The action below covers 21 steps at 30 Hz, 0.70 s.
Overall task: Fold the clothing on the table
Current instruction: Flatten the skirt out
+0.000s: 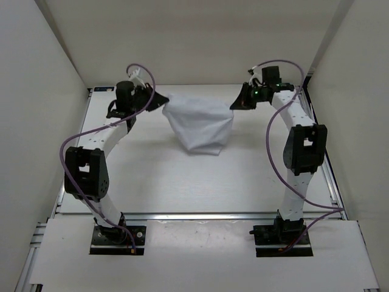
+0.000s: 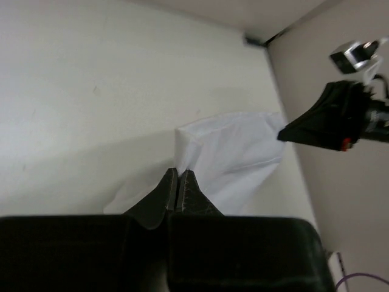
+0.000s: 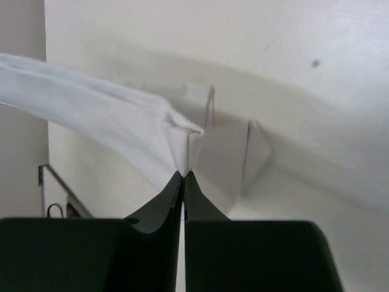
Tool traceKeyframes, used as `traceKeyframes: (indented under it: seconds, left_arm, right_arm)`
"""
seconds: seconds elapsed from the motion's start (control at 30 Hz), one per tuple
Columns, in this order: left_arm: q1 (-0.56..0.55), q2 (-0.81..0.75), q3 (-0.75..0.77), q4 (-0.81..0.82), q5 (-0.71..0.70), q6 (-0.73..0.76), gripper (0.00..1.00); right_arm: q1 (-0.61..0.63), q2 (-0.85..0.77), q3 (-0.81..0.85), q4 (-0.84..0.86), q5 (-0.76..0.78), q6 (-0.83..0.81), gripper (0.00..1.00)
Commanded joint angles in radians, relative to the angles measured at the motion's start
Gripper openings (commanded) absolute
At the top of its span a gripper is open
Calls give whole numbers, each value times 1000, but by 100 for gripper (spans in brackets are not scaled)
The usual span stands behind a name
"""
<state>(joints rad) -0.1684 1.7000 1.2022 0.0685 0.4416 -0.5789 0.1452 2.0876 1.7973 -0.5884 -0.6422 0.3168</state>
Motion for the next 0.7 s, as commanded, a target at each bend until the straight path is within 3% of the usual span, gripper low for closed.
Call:
traceKeyframes:
  seconds: [0.0,0.13,0.4,0.67]
  left_arm:
    - [50,-51,134,128,133,-145,0]
    - [72,-91,186,195,181,-206,0]
    - [83,-258,-88,309,170,-280,0]
    - [81,-346,-110,248,157,-245,0]
  right_arm:
    - [-50,-101,88,-86,105,-81,0]
    - [-90,-210,103,-71,87,-113,0]
    - [-93,-346,50,-82,55,-179,0]
    - [-42,-416,0,-96,62,-200,0]
